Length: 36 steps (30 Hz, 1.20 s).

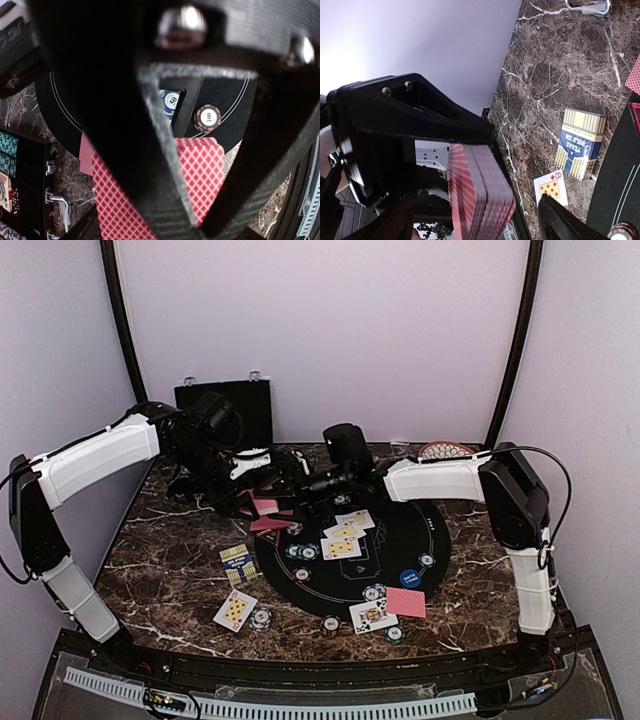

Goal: Distribute texas hold em gaming equipment
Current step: Pick up the poker card from the face-down deck piles.

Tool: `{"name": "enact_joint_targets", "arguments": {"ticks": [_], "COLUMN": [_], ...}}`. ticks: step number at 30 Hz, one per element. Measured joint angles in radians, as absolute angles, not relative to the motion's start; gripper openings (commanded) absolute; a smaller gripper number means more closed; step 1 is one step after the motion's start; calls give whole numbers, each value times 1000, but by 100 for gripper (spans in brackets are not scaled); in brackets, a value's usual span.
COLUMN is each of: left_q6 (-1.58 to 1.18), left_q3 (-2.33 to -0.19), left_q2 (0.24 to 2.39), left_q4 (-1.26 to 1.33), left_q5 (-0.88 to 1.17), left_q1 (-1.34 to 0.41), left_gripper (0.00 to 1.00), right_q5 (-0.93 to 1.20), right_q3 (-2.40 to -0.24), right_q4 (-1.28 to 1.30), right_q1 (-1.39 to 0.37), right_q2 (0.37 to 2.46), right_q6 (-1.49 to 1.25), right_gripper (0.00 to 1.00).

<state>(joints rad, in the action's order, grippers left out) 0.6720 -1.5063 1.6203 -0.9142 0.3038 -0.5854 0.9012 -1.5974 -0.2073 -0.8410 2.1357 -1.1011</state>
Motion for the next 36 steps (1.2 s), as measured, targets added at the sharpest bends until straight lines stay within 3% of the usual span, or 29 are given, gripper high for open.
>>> {"name": "enact_joint_targets", "arguments": {"ticks": [13,24,36], "left_q6": [669,667,664], "left_q3": [-1581,-1652,-1654], "left_q2": [1712,1788,1810], "left_q4": [-916,-909,-906], "left_q5": [333,344,341], "left_q1": [-585,-588,-588], "left_gripper": [0,0,0], "right_q5": [889,884,887], "right_q3": [-1784,-1816,-1892], "right_q4": [62,157,262], "right_q1": [-846,-812,-805], "right_q2": [2227,2243,2286], "right_q6": [-927,-844,-752], "right_gripper": [80,72,70]}}
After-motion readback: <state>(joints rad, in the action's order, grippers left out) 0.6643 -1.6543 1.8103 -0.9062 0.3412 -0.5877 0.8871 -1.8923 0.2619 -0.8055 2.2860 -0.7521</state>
